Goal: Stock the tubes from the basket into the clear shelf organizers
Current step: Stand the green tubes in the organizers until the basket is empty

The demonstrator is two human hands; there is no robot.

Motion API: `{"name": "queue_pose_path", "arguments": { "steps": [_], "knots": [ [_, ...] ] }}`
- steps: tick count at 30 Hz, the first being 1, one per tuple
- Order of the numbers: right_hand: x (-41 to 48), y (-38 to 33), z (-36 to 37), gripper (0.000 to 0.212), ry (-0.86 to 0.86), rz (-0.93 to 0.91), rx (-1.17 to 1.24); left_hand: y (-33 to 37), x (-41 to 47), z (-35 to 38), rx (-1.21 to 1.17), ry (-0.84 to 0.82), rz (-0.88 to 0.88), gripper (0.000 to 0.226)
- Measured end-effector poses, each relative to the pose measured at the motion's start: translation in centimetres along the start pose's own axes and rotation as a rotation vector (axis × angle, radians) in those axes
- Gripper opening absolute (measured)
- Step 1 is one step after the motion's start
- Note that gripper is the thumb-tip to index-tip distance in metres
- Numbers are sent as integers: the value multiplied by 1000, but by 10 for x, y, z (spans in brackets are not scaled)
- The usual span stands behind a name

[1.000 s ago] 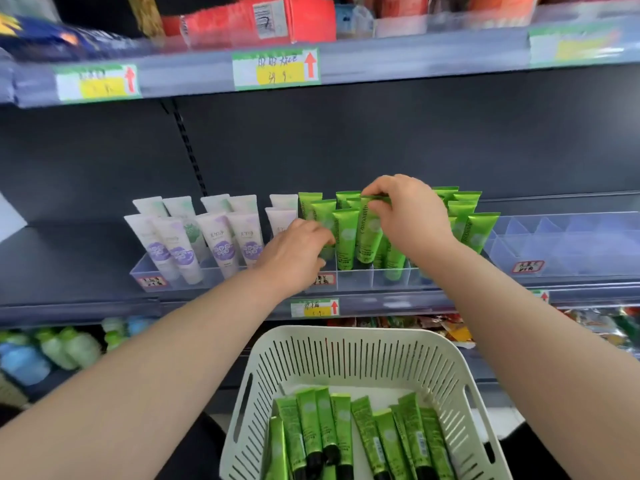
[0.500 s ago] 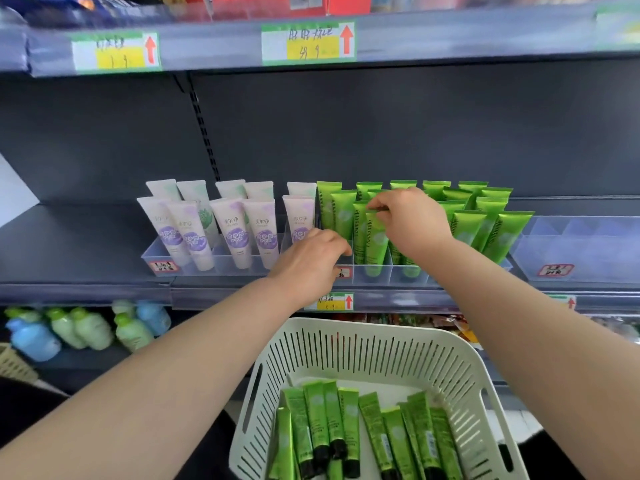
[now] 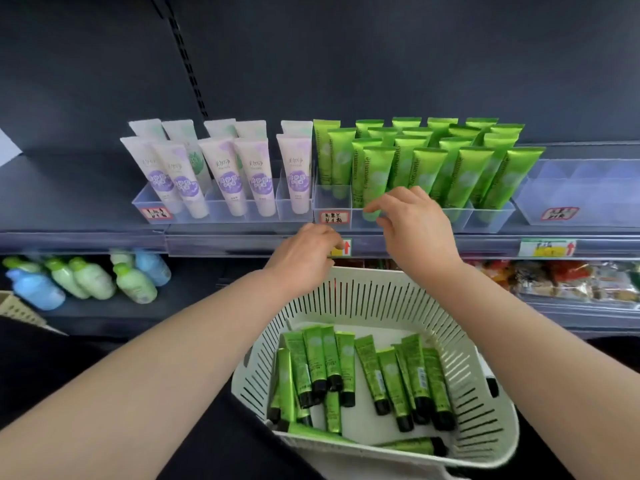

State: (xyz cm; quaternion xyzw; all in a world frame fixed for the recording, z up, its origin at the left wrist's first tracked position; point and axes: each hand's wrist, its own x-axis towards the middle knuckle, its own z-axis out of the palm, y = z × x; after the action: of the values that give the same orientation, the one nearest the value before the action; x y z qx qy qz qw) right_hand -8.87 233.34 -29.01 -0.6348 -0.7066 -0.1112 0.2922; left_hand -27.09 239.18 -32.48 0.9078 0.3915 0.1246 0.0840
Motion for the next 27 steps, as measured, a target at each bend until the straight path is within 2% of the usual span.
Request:
{"name": "queue_pose_path", "arguments": {
  "steps": [4, 11, 16, 23, 27],
  "knots": [
    [-51, 5, 36, 25, -196, 67, 3, -8, -20, 41, -19, -73, -77, 31],
    [-118, 10, 90, 38, -579, 128, -28, -26, -64, 107, -56, -231, -260, 40],
    [-135, 5, 120, 49, -857, 158, -48, -33, -84, 130, -46, -317, -298, 48],
    [-146, -22, 159, 74, -1169, -31, -58, -33, -82, 137, -43, -330, -294, 52],
    [-153, -25, 166, 78, -1223, -62, -131, -32, -81, 138, -59, -336, -321, 53]
  ]
}}
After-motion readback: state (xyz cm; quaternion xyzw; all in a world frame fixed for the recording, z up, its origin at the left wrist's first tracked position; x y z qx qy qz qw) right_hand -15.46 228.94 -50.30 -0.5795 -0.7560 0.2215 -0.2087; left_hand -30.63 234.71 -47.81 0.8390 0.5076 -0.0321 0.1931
